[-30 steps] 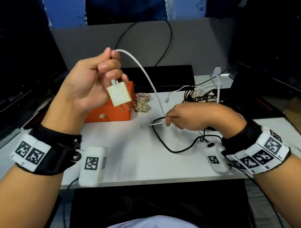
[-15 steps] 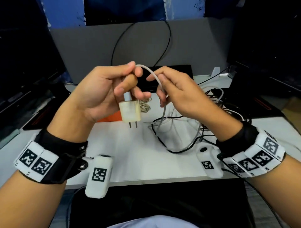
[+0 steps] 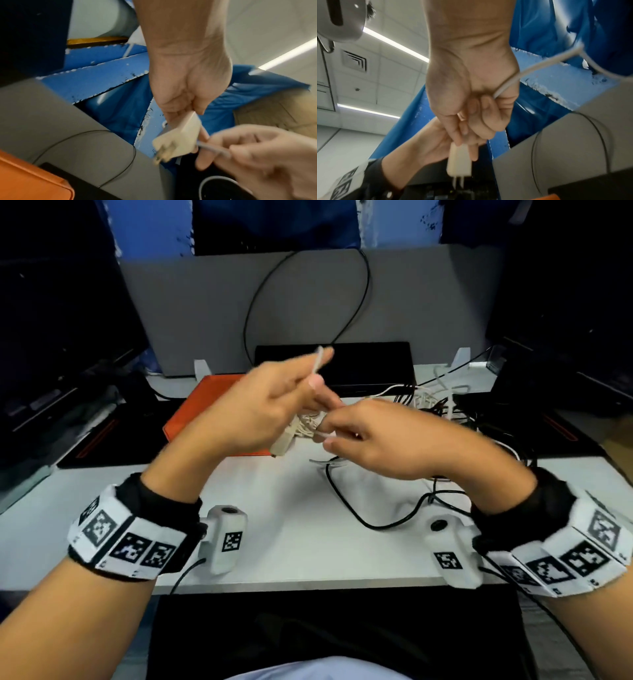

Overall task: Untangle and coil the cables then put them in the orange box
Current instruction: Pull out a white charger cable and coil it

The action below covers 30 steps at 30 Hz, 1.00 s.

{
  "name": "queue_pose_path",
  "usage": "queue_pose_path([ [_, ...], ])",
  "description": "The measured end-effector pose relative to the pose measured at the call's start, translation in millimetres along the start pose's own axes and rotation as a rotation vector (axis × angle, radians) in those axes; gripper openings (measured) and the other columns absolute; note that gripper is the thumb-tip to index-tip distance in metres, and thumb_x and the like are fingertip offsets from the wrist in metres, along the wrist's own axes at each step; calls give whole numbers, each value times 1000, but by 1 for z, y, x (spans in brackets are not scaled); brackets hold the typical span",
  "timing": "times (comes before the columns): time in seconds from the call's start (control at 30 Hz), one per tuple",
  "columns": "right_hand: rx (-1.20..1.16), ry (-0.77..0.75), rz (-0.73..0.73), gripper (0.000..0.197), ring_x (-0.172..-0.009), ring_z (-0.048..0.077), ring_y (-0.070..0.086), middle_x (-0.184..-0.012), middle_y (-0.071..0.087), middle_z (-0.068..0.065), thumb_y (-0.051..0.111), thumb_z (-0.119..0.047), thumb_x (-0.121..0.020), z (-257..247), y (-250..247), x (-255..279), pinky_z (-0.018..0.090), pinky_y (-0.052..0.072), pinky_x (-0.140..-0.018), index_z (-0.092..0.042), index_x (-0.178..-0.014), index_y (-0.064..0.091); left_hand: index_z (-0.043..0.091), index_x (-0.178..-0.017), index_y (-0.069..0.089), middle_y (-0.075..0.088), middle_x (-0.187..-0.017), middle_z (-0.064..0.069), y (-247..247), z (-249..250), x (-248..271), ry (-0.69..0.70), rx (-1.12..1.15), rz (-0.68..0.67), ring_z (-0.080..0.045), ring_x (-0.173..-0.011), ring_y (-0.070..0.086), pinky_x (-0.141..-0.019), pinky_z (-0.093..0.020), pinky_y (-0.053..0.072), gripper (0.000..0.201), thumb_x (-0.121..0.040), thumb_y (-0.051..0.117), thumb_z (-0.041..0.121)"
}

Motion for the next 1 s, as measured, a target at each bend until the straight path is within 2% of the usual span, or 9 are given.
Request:
queue_pose_path([
  [0.07,-26,-3,144,20,-61,1,52,-61,56,-12,62,-36,-99,-1,-15,4,22,35,-57,-22,-87,68,15,-133,59,76,-96,12,5,0,2,-22,-43,-95,0,-94,71,-83,-18,52,30,-109,42,22],
  [0.17,-162,51,359,23,-56,4,49,-59,56,-20,67,-44,-95,6,-34,10,23,35,-55,-25,-82,66,5,-108,64,75,-88,-6,8,5,5,-11,130,-197,-23,-70,69,-70,-41,49,31,-110,38,21],
  [0.27,-330,32,432,14,-52,6,42,-55,49,-11,68,-39,-97,9,-37,11,25,36,-56,-25,-98,67,14,-96,70,59,-66,-12,5,6,5,-4,365,-194,-30,-55,42,-64,-56,38,34,-107,38,19],
  [0.4,-367,-12,289,23,-59,-4,54,-60,57,-24,56,-32,-105,4,-35,11,8,37,-59,-18,-93,71,8,-94,67,50,-59,-10,9,6,6,-31,530,-232,-32,-58,48,-84,-41,53,33,-106,38,16],
  [0.53,-337,-47,247,34,-54,6,45,-61,58,-5,57,-45,-102,7,-46,18,23,35,-54,-20,-82,70,8,-87,57,58,-57,-6,12,11,10,-28,620,-339,-23,-55,57,-93,-42,52,30,-104,38,23],
  [0.6,-326,-61,250,34,-57,6,49,-68,64,-1,57,-46,-101,6,-47,19,24,37,-57,-21,-84,72,7,-85,56,61,-57,-8,10,14,13,-23,626,-373,-23,-55,57,-91,-42,53,30,-103,39,25],
  [0.7,-321,-55,360,30,-53,3,48,-55,54,-15,57,-38,-103,5,-47,19,14,33,-53,-19,-89,75,9,-86,55,66,-62,-9,5,14,13,-34,638,-365,-27,-60,62,-86,-40,54,29,-103,38,25],
  [0.87,-263,-49,568,26,-55,13,44,-60,50,7,56,-36,-105,7,-45,16,19,34,-53,-22,-93,74,8,-90,52,62,-59,-3,-1,16,15,-28,724,-292,-19,-52,59,-74,-33,52,27,-105,33,19],
  [1.0,-257,-21,538,27,-58,11,44,-65,51,7,45,-40,-108,16,-42,10,34,36,-58,-30,-104,69,-2,-116,62,50,-45,8,-6,23,11,49,948,-190,-13,-51,65,-92,-35,57,39,-105,33,20],
])
Point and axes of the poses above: each hand's wrist, its own x-axis away from the middle knuckle, its own y-axis out of the palm, z = x × y, the point moved 2 cm from there along -x, towards the middle knuckle
